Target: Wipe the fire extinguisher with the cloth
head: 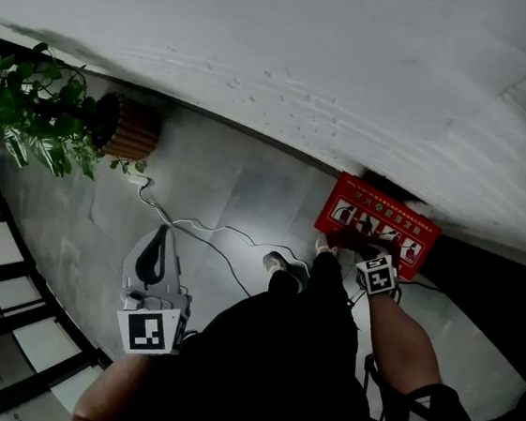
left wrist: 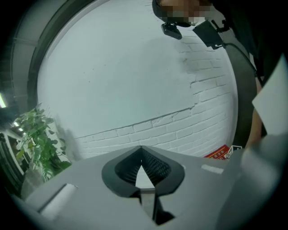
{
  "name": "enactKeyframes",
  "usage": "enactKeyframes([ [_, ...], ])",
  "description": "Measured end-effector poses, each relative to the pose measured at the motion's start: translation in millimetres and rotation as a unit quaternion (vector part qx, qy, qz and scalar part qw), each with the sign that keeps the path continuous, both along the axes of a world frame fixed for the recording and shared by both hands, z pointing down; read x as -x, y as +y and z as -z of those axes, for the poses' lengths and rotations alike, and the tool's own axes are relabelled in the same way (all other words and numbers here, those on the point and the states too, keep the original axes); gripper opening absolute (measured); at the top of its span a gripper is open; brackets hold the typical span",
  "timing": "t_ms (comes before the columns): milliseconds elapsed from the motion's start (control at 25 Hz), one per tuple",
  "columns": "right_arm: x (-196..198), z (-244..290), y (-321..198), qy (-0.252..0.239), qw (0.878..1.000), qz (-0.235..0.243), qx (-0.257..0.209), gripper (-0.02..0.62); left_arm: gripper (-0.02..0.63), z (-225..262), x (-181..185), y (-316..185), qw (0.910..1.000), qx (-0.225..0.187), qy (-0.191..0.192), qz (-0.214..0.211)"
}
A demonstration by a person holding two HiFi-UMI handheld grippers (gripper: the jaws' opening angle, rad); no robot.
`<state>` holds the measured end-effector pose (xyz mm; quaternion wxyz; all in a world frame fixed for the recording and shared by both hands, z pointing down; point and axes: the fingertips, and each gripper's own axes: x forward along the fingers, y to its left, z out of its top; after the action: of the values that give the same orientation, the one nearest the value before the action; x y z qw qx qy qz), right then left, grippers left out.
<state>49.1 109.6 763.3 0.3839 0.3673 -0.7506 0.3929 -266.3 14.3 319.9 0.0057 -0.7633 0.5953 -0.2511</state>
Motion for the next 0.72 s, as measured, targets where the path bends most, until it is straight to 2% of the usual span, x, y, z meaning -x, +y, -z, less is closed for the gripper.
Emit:
enactKeyframes([
  [200,-54.1,1.5,27.0,0.013,0.997,-0.076,0.0,0.063,0.0,-3.7,-41.4,-22.6,0.9983,0.006,0.005,-0.058],
  [400,-118.1,-1.8,58.7,0.037,0.989,-0.145,-0.003,0.063,0.0,0.0,-80.3,-40.0,0.994,-0.002,0.007,-0.109],
  [560,-156.2,-5.7,79.9,0.055,0.982,-0.183,0.003,0.061,0.0,3.1,-97.4,-47.5,0.9918,-0.008,0.011,-0.127],
  [720,-170.9,-5.7,84.1,0.054,0.974,-0.217,0.024,0.063,0.0,7.5,-99.1,-46.9,0.9921,-0.013,0.013,-0.124],
])
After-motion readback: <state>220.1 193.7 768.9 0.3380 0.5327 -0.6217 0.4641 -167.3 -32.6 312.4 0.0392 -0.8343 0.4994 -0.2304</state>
